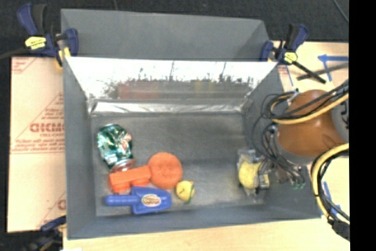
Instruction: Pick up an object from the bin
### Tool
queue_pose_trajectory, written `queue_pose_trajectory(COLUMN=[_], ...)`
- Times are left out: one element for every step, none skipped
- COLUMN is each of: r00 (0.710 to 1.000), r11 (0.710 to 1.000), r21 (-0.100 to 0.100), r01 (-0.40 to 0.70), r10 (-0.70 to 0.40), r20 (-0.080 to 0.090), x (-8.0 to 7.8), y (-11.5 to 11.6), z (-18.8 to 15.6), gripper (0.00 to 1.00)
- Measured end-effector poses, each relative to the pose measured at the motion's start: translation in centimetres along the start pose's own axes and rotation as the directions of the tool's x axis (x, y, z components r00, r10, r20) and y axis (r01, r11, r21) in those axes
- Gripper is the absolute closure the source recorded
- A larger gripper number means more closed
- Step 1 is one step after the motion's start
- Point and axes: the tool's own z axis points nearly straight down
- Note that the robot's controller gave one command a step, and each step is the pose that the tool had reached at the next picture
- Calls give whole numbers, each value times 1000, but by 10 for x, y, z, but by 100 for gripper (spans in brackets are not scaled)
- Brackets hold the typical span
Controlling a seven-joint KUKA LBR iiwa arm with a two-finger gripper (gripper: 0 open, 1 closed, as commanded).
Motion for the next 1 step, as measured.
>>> queue_pose_trajectory(r00=[1000], r11=[1000], r21=[3], r01=[22], r10=[-22], r20=[-4], x=[-12], y=[-3], z=[-8], gripper=[100])
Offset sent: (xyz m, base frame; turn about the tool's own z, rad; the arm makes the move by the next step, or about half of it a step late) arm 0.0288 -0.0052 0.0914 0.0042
